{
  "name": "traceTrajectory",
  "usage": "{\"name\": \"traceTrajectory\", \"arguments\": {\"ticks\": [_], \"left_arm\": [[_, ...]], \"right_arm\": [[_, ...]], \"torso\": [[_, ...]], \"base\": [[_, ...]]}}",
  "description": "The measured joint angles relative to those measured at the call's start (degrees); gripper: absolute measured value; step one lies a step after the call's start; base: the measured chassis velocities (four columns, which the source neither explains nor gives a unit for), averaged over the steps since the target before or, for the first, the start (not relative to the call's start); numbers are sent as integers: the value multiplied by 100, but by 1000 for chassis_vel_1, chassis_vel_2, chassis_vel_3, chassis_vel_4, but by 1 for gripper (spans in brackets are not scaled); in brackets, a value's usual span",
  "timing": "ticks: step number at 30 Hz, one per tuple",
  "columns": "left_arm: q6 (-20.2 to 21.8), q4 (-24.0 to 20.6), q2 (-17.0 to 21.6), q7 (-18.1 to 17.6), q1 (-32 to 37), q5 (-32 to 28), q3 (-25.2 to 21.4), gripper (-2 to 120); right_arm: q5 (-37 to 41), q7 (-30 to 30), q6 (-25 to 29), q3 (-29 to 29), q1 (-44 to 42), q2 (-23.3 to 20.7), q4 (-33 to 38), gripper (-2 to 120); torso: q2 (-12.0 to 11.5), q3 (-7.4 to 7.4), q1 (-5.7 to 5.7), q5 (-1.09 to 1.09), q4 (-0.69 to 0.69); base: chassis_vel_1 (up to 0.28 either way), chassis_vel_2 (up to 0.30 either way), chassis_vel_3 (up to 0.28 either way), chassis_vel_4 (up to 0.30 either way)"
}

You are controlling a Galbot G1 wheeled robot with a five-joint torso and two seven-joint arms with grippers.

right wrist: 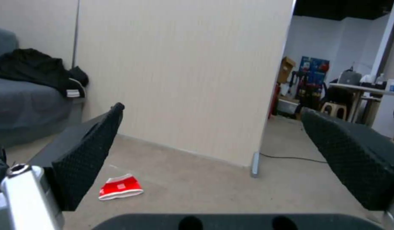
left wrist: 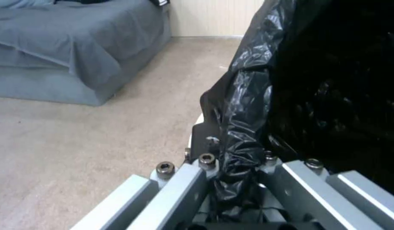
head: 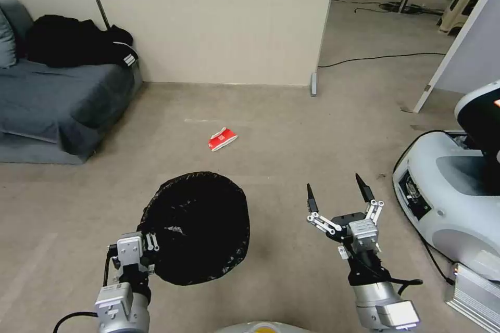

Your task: Pick up the trash bin, then pick up the garbage from the floor and place it into the trash bin.

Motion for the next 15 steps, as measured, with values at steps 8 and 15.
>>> {"name": "traceTrajectory", "arguments": {"ticks": [8, 15], "left_arm": [[-1, -11, -17, 0, 8, -18, -51, 1], [-4, -17, -9, 0, 12, -25, -79, 1]], "right_arm": [[15, -94, 11, 2, 8, 0, -19, 100], [-7, -96, 13, -2, 2, 0, -33, 100]], "torso": [[0, 0, 0, 0, 0], [0, 0, 0, 0, 1]], "base": [[-3, 4, 3, -7], [-86, 96, 96, -94]]}}
